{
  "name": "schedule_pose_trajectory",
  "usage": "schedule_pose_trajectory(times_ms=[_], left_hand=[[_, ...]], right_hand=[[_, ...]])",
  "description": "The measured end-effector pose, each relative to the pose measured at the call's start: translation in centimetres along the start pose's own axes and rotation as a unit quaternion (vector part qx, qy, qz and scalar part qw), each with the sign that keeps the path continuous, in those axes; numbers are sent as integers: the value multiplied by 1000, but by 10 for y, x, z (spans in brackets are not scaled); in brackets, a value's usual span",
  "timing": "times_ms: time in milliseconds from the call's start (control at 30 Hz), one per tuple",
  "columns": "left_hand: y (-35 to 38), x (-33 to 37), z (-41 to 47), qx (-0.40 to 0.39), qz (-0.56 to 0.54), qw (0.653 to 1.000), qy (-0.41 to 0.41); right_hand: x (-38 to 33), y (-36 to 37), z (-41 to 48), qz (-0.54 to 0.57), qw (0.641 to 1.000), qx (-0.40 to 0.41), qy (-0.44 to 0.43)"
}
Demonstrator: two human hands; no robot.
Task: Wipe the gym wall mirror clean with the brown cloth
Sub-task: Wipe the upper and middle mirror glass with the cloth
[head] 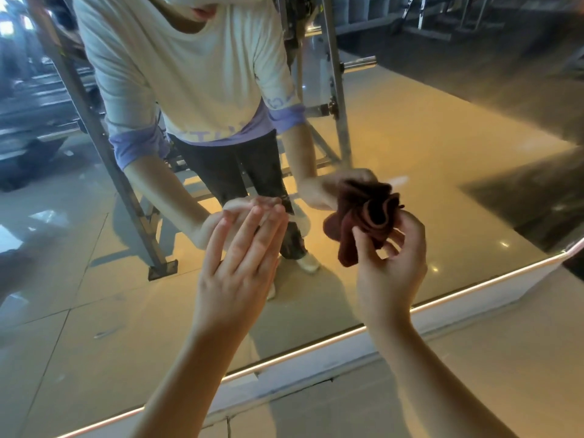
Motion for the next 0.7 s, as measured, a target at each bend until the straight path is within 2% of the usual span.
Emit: schedule_pose_trajectory(times_ms=[67,200,333,367,467,533,667,700], left_hand=[[0,1,0,2,4,1000,2],[-6,-2,0,19,-5,1000,0],[-16,-19,-5,47,3,997,-68],[-18,-22,-6,48,11,996,-77],[-19,-27,-8,42,24,996,-69],[-18,-29,-10,43,27,997,-60],[-15,-30,-11,47,32,996,-62],[-15,-29,-11,48,32,996,-64]], right_hand=[[-10,3,-11,-25,999,12,-22],[-33,7,-13,-54,986,-35,-154],[-44,-3,16,-8,993,69,-93],[-47,0,11,-18,992,71,-101],[-49,17,-18,-103,969,-19,-222],[-48,16,-18,-124,953,-45,-274],[-59,4,10,-69,983,51,-164],[-63,8,7,-68,983,59,-159]])
Point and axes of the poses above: each hand's wrist, its own z-axis towards the middle knuckle, its own y-axis out of the palm, x = y × z, the point moved 4 cm from there along z, towards the middle knuckle, and after that the axes turned 14 degrees about -z, right-handed, at the moved point
